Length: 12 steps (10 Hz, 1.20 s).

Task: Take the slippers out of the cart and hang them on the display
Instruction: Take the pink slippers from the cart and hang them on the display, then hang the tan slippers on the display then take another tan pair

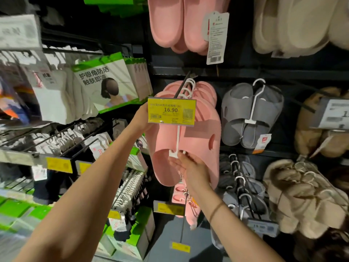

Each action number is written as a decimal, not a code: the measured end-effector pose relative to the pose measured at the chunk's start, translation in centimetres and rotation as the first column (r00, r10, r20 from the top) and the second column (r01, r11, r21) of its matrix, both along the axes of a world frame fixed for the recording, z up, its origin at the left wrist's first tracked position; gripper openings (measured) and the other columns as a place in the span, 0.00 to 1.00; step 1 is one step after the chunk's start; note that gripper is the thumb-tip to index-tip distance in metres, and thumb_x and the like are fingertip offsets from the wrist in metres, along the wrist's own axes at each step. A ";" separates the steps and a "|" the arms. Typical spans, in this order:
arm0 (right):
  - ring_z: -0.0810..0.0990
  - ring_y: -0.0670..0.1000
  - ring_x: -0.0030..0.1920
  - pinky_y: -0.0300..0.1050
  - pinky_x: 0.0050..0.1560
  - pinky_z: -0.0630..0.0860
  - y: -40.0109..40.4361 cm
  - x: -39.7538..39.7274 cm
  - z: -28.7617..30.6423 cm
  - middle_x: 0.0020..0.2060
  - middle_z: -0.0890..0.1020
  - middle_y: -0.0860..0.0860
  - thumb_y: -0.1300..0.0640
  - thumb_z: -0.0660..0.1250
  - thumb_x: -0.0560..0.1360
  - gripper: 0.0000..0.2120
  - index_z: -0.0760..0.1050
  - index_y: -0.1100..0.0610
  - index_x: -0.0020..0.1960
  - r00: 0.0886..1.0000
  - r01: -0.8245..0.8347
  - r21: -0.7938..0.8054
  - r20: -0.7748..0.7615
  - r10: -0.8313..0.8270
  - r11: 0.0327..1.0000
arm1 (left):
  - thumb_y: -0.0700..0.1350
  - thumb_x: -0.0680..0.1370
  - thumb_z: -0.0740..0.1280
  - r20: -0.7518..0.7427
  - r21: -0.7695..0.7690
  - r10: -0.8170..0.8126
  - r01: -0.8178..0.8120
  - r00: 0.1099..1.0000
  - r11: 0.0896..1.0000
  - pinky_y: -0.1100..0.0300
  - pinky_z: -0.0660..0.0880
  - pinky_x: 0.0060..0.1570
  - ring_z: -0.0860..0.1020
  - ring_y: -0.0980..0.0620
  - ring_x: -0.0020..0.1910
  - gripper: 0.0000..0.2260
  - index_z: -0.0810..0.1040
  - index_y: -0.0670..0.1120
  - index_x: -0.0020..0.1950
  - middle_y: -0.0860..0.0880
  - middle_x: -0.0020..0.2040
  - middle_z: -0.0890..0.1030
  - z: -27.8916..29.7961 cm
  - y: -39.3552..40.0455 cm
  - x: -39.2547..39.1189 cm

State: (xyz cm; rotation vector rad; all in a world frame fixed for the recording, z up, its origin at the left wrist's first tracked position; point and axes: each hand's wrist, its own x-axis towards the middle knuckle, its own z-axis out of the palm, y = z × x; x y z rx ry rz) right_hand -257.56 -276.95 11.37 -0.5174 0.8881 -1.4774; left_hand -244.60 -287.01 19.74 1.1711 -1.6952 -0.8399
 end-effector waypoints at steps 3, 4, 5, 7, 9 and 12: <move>0.82 0.52 0.36 0.49 0.46 0.81 2.2 -1.0 1.4 0.43 0.82 0.50 0.59 0.67 0.74 0.07 0.76 0.47 0.45 0.668 -0.083 0.077 -0.736 0.113 0.994 | 0.45 0.74 0.58 0.273 -0.187 0.292 -0.247 0.917 0.951 0.58 0.67 0.57 0.74 0.38 0.58 0.19 0.75 0.36 0.59 0.36 0.58 0.77 -1.9 2.7 -2.0; 0.77 0.50 0.42 0.36 0.45 0.76 3.6 -2.7 3.1 0.42 0.78 0.48 0.61 0.68 0.74 0.11 0.77 0.52 0.55 0.358 -0.118 0.109 -0.922 0.144 0.987 | 0.39 0.72 0.57 0.338 -0.471 0.275 -0.091 0.900 0.877 0.49 0.66 0.52 0.74 0.33 0.50 0.12 0.76 0.34 0.49 0.32 0.49 0.77 -3.0 4.7 -3.9; 0.80 0.55 0.49 0.45 0.47 0.76 5.3 -5.8 4.6 0.46 0.80 0.54 0.54 0.68 0.74 0.12 0.80 0.61 0.53 0.047 -0.048 0.184 -0.981 0.187 0.982 | 0.35 0.70 0.60 0.374 -0.563 0.146 0.099 0.916 0.821 0.46 0.65 0.59 0.67 0.37 0.58 0.15 0.75 0.31 0.54 0.31 0.55 0.74 -4.7 7.3 -5.7; 0.75 0.57 0.61 0.49 0.61 0.72 13.0 -14.6 5.8 0.60 0.77 0.55 0.51 0.65 0.75 0.19 0.72 0.55 0.64 -0.150 0.385 0.029 -0.984 0.093 0.923 | 0.40 0.69 0.55 0.535 -0.581 -0.075 0.431 0.842 0.690 0.50 0.64 0.58 0.67 0.40 0.56 0.21 0.76 0.33 0.57 0.34 0.53 0.77 -4.4 12.6 -12.6; 0.73 0.61 0.61 0.51 0.55 0.73 29.2 -24.8 4.4 0.61 0.74 0.60 0.54 0.64 0.76 0.20 0.68 0.58 0.66 -0.273 0.708 0.001 -0.922 0.274 0.706 | 0.43 0.74 0.55 0.667 -0.432 -0.272 0.657 0.694 0.618 0.48 0.74 0.56 0.76 0.38 0.57 0.20 0.77 0.36 0.59 0.37 0.55 0.78 -3.2 22.6 -24.5; 0.73 0.61 0.61 0.54 0.58 0.74 57.9 -29.2 0.5 0.60 0.75 0.59 0.53 0.68 0.74 0.21 0.70 0.59 0.65 -0.015 0.958 0.103 -0.914 0.405 0.268 | 0.44 0.77 0.63 0.784 -0.072 -0.541 0.911 0.303 0.407 0.54 0.73 0.48 0.77 0.40 0.55 0.10 0.78 0.43 0.55 0.40 0.54 0.80 -8.3 44.5 -40.1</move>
